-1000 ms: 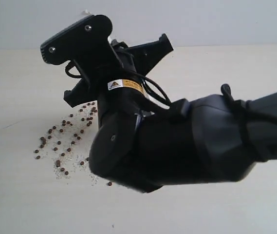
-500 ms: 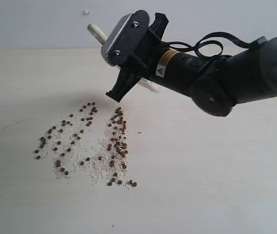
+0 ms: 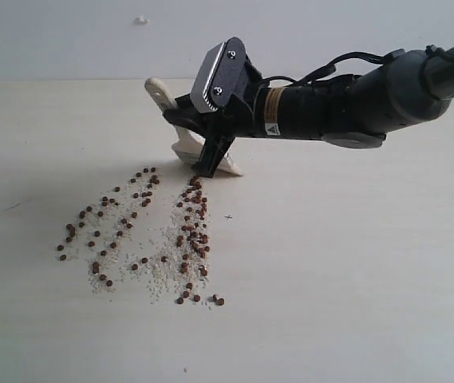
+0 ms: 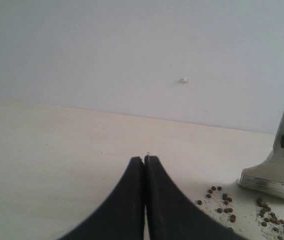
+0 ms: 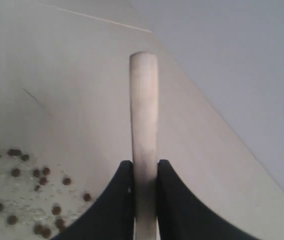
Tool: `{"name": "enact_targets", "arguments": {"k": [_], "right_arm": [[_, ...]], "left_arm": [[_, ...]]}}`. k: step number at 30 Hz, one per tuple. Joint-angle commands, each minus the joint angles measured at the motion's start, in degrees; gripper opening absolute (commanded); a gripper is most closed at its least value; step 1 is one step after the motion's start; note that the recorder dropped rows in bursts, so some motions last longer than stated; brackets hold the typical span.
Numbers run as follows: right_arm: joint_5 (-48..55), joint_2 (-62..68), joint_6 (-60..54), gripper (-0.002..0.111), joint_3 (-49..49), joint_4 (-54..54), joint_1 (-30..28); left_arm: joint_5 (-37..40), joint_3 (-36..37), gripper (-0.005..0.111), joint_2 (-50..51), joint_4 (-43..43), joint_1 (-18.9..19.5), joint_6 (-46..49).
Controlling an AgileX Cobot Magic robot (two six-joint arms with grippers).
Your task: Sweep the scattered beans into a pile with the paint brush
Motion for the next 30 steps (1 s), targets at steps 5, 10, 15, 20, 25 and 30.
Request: {"name": "enact_targets", "arguments": {"k": [5,10,15,20,25,30], "right_arm": [[-5.12,0.03,17.17,0.000,-0.67,-14.99,-0.32],[-7.25,0.03,26.87,0.000,-0.67,-21.62,-0.32],[-9.42,-1.03,35.01,0.000,-0.67,-27.87,-0.32],[-9.42,-5.04,35.57,0.000,-0.47,-27.20,-0.32],[-6.28,-9.98,30.05,0.000,-0.47,-23.62,-0.32],[-4.55,-10.34,13.56,0.000,-0.47,-11.90,-0.32]], "left_arm": [[-0.03,-0.01,0.000,-0.37,-0.23,0.17,0.06],[-0.03,-0.01,0.000,-0.37,-0.23,0.17,0.17],[-0.03,-0.01,0.000,-0.37,-0.23,0.17,0.17],[-0.03,-0.01,0.000,-0.37,-0.23,0.17,0.17],[-0.03,-0.01,0.000,-0.37,-0.23,0.17,0.17],[-0.03,-0.01,0.000,-0.37,-0.23,0.17,0.17]]}}
